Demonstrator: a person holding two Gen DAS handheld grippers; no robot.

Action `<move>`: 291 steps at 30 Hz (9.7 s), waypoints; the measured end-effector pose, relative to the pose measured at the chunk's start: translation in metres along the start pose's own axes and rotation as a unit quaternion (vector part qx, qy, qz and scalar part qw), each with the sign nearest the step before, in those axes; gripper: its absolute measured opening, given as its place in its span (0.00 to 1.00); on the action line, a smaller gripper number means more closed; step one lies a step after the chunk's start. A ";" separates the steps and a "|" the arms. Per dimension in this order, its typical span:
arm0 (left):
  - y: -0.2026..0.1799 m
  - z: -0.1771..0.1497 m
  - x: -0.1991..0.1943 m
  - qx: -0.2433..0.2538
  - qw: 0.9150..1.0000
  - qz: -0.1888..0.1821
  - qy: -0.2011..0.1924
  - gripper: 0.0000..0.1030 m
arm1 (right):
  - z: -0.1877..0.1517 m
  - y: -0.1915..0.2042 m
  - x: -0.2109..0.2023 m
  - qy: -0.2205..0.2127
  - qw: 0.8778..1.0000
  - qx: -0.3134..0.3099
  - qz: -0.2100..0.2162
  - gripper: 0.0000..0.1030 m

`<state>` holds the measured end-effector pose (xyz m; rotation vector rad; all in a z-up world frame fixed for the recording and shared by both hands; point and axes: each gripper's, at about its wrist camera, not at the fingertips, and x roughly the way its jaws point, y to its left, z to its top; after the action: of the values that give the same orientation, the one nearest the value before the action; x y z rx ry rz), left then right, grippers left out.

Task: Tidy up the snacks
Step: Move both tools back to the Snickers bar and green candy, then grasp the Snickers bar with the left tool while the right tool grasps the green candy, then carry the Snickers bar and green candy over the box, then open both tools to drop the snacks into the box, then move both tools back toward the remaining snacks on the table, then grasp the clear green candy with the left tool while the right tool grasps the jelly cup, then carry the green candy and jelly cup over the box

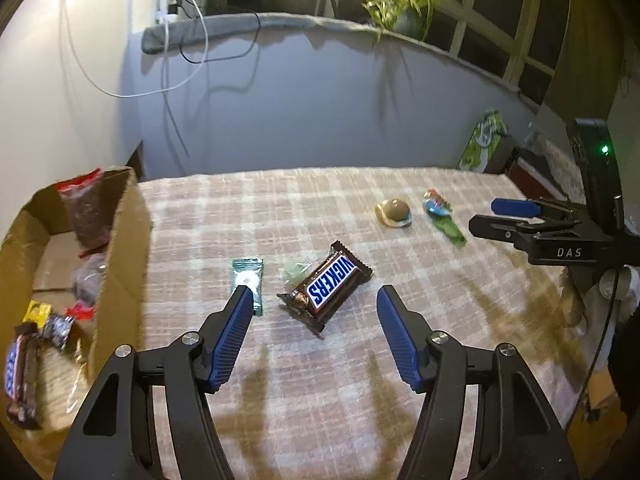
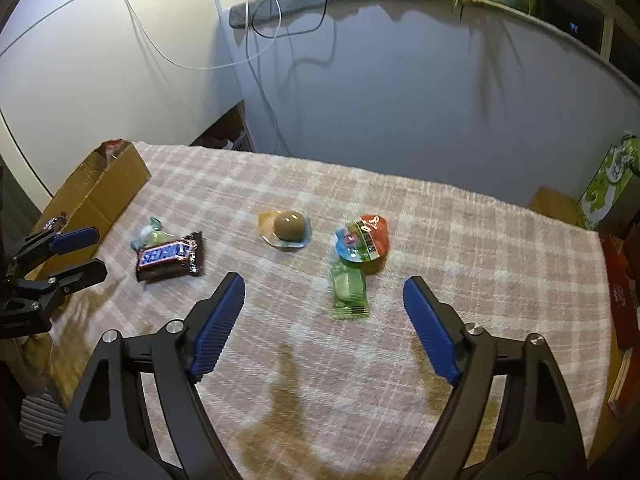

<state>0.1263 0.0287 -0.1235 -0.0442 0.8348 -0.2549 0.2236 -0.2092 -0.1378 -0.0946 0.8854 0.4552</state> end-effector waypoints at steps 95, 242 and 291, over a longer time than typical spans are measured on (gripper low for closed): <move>0.070 -0.009 -0.097 -0.078 0.992 0.052 -0.088 0.27 | 0.057 0.166 -0.023 -0.061 0.987 -0.102 0.110 0.22; -0.005 0.007 0.047 -0.060 0.998 0.002 0.034 0.44 | 0.020 -0.019 0.042 -0.002 1.000 -0.024 0.002 0.93; -0.008 0.018 -0.009 -0.032 0.998 0.027 -0.041 0.24 | 0.028 0.005 0.016 -0.030 0.999 -0.015 0.016 0.38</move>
<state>0.1323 0.0219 -0.1040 -0.0921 0.7608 -0.1740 0.2505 -0.1914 -0.1313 -0.0927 0.8220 0.4991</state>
